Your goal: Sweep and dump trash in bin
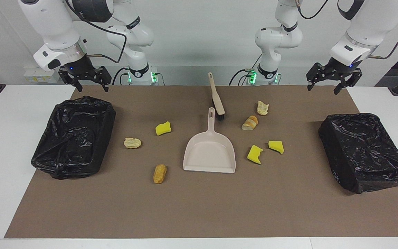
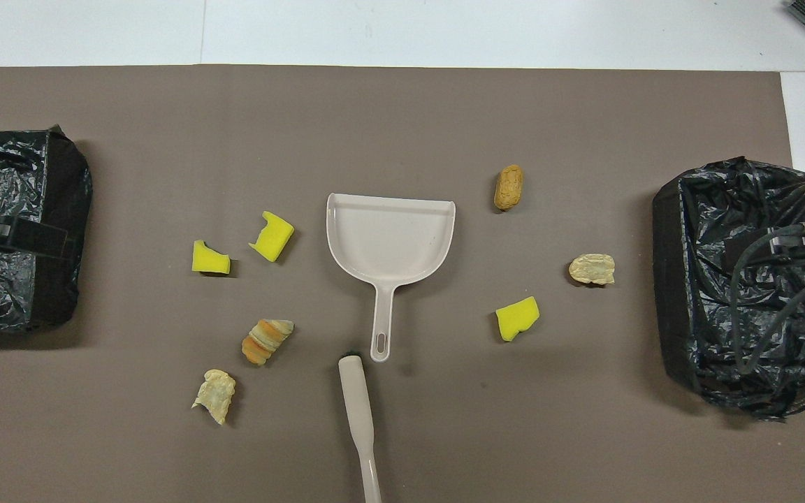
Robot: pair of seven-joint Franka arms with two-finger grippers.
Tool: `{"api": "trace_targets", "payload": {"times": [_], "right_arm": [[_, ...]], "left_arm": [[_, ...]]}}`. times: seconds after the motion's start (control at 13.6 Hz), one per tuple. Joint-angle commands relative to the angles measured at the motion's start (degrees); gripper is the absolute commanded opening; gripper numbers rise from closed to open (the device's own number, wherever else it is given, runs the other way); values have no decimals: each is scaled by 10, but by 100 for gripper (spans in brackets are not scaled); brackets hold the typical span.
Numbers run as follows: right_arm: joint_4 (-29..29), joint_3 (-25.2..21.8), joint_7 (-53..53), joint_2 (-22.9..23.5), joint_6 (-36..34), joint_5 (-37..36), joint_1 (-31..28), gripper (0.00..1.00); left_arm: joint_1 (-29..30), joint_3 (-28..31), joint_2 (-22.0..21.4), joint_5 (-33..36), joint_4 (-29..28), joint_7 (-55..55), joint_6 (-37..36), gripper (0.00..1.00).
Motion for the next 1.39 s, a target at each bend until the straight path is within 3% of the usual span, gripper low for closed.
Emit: {"api": "trace_targets", "payload": {"times": [0.0,1.03,1.32], "right_arm": [[8,5,-13,2,-3,4,-5,100],[-1,5,-16,-6,-9,2,-1,100],[-6,6,-38,1,10,16,22,100]], "left_arm": [[7,-4,-10,-3,-9,4,8,100],[7,-4,-10,-3,-10,4,8,100],[7,-4,-10,-3,-10,4,9,100]]}}
